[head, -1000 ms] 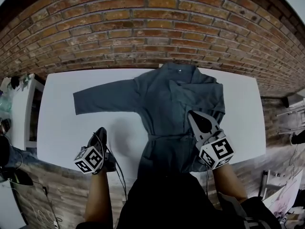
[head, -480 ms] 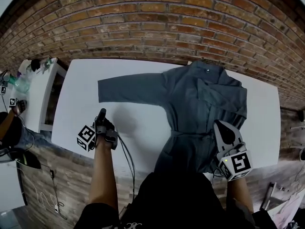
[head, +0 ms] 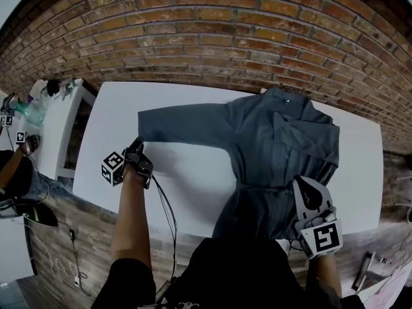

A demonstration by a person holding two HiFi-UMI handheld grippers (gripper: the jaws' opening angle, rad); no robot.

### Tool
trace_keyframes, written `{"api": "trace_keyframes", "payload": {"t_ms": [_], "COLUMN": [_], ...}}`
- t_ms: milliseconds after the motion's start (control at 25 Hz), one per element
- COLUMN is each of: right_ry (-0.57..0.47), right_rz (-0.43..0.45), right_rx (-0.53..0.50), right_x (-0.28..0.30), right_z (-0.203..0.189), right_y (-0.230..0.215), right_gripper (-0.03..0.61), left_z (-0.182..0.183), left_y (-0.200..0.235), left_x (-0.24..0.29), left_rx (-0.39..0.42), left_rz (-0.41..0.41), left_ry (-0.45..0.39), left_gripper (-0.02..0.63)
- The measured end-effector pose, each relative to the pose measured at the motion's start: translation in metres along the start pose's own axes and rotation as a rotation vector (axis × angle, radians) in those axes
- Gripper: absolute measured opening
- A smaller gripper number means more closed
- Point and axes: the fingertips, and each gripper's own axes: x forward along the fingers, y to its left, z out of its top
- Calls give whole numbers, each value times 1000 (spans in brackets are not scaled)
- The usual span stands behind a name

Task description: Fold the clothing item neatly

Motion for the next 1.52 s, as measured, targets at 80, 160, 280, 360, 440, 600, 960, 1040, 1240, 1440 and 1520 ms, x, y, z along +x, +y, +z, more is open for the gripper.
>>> {"api": "trace_keyframes", "payload": {"t_ms": [80, 160, 280, 360, 440, 600, 960, 1040, 1240, 1440, 1520], "right_ry": [10, 6, 12, 15, 17, 24, 34, 43, 53, 56, 54], "right_rz": [-4, -17, -27, -32, -37, -48, -56, -56, -53, -56, -56], "right_rx": [6, 14, 18, 15, 16, 21, 11, 5, -4, -1, -1], "right_x": [-1, -2, -4, -4, -4, -4, -1, -1, -1, 0, 0], "right_z": [-3, -4, -7, -9, -10, -11, -17, -19, -21, -23, -24], "right_y": [1, -1, -3, -4, -6, -11, -10, -9, -8, -11, -13], "right_gripper": [2, 2, 2, 2, 2, 2, 2, 2, 2, 2, 2], "left_z": [3, 4, 7, 9, 10, 12, 20, 20, 18, 18, 16], "left_y": [9, 16, 24, 28, 33, 36, 47, 48, 40, 9, -12], "left_x": [5, 10, 17, 21, 25, 30, 36, 36, 33, 31, 33], "left_rx": [-12, -19, -20, -33, -42, -35, 58, 64, 105, 224, 282], "left_rz": [66, 127, 198, 231, 265, 335, 512, 525, 481, 380, 335], "left_ry": [14, 27, 30, 28, 32, 33, 64, 71, 66, 38, 42], "left_gripper": [135, 135, 138, 140, 152, 156, 35, 34, 25, 21, 21]}}
